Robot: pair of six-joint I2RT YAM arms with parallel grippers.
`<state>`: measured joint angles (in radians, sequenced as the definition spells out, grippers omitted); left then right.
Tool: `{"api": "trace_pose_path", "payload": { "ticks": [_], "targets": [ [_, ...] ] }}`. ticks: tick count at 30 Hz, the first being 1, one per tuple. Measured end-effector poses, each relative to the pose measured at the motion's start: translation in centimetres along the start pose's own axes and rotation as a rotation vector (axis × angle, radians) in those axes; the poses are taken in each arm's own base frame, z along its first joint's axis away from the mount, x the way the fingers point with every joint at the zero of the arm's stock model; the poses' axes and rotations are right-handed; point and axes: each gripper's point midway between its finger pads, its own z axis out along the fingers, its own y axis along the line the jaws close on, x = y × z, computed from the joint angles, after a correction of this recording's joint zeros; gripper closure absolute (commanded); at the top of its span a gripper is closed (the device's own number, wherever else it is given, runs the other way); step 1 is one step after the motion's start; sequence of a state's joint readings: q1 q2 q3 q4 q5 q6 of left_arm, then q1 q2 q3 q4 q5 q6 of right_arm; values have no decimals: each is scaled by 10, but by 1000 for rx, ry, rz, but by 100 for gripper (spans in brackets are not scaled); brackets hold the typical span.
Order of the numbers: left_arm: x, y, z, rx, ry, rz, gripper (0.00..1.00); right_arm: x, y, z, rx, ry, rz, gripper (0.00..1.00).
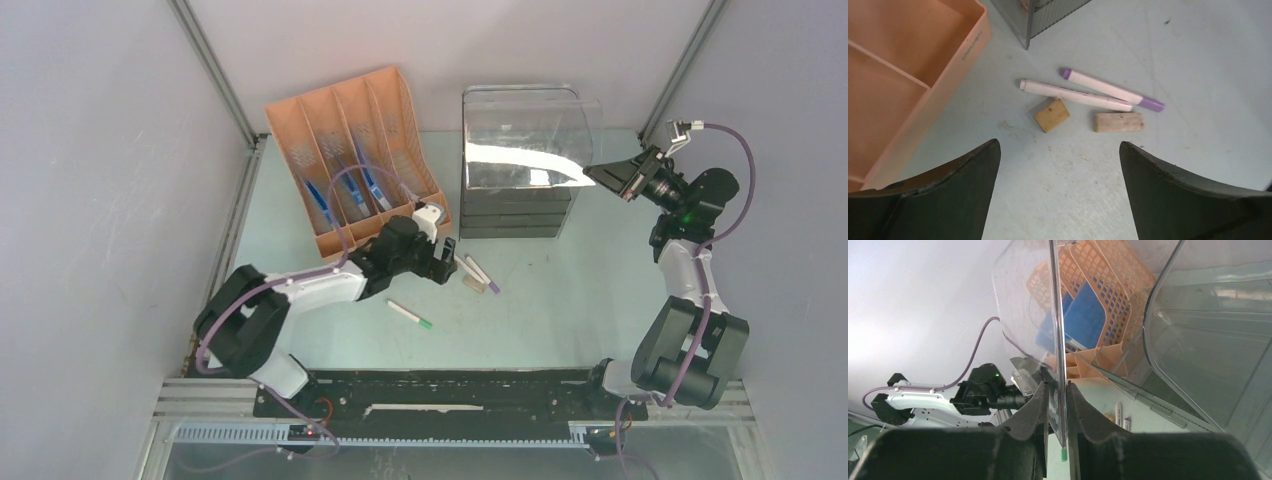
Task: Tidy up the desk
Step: Pick up the stationery from the center of the board.
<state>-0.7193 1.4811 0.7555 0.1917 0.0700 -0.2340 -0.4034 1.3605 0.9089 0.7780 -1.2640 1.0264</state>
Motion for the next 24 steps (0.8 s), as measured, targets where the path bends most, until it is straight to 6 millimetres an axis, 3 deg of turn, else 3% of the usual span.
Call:
{"api": "trace_pose_path", "payload": {
  "ticks": [5,11,24],
  "targets": [
    [13,11,28,-49,96,31,19,1,-1,0,-1,4,2,79],
    [14,8,52,-92,138,37,31,2,-2,0,-2,8,5,80],
    [50,3,63,-206,252,31,46,4,-5,0,-6,21,13,80]
  ]
}}
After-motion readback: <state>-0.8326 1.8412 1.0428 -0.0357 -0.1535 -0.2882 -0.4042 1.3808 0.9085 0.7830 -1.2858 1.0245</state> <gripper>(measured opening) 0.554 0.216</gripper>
